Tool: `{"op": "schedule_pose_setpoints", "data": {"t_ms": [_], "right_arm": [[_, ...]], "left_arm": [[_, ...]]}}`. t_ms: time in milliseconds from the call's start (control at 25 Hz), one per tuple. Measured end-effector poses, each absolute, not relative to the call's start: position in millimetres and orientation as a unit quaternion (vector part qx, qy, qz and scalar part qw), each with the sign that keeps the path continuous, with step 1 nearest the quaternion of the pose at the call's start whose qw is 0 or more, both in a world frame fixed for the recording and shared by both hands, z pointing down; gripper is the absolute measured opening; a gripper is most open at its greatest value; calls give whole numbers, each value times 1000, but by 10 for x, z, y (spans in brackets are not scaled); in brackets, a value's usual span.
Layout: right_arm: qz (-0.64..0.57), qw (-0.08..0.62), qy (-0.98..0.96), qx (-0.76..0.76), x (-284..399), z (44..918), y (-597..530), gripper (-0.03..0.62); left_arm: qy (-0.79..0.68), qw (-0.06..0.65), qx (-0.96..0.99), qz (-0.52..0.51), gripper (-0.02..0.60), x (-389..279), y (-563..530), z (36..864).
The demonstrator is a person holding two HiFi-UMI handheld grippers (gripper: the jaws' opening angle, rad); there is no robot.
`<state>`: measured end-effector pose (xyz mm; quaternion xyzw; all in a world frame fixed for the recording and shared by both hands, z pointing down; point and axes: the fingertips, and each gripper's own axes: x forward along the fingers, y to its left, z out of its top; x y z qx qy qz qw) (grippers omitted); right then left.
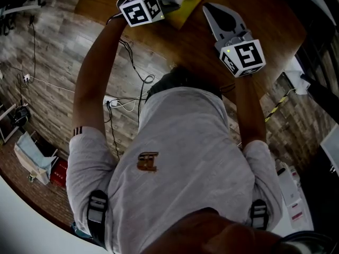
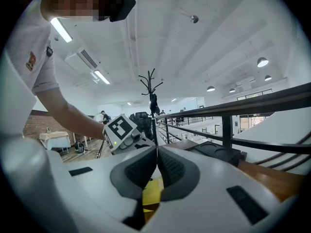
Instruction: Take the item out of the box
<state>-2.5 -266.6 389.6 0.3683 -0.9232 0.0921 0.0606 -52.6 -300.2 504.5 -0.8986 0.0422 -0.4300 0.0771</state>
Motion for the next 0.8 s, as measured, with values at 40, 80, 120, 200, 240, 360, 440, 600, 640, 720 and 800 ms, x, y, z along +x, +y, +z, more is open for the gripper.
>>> {"op": "schedule_pose_setpoints", "data": {"t_ms": [40, 80, 120, 200, 240, 360, 440, 600, 640, 720, 800], "right_arm": [[91, 60, -924, 368, -30, 3879, -2653, 31], [90, 59, -924, 367, -35, 3863, -2639, 32], [89, 58, -924, 366, -41, 3846, -2626, 32], [87, 56, -925, 364, -53, 3811, -2605, 31], [85, 56, -926, 363, -62, 3792, -2596, 32], [80, 56, -928, 359, -86, 3732, -2553, 32], [78, 55, -929, 358, -79, 3699, -2523, 32], [82, 44, -930, 355, -81, 3652, -2519, 32], [83, 40, -930, 355, -87, 3630, -2520, 31], [81, 35, -931, 354, -92, 3581, -2520, 32], [78, 31, -932, 351, -89, 3528, -2521, 32]], "left_arm": [[55, 72, -906, -413, 207, -519, -2999, 4974], [69, 66, -913, -397, 207, -516, -2994, 4903], [82, 60, -919, -380, 207, -516, -2987, 4834], [107, 48, -931, -346, 207, -516, -2976, 4694], [118, 42, -936, -329, 207, -519, -2971, 4623], [148, 29, -947, -283, 207, -544, -2944, 4414], [169, 17, -953, -249, 207, -548, -2924, 4259], [213, -7, -963, -167, 207, -553, -2909, 3913], [223, -7, -964, -148, 207, -555, -2905, 3829], [239, -5, -964, -117, 207, -554, -2888, 3690], [253, -3, -963, -91, 207, -543, -2855, 3578]]}}
